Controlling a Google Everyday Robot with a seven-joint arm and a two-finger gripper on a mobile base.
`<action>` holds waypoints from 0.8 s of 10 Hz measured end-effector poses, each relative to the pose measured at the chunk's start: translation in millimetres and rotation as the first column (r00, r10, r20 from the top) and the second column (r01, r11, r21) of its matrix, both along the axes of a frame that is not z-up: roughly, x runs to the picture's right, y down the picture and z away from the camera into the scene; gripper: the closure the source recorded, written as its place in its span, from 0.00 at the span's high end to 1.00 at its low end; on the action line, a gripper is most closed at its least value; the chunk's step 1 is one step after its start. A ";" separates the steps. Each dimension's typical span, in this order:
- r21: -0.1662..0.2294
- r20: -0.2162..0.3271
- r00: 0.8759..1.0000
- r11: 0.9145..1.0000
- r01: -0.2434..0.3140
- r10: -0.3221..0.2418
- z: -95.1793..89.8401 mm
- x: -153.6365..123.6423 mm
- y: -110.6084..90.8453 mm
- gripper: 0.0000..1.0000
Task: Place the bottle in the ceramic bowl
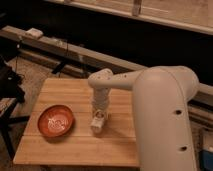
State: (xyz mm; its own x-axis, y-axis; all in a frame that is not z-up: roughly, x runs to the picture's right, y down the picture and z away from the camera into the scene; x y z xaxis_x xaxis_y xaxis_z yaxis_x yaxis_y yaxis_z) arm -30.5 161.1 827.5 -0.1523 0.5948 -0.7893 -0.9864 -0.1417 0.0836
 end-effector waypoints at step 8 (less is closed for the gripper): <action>0.088 0.175 0.972 0.986 0.143 -0.157 -69.7 -87.0 -55.8 0.00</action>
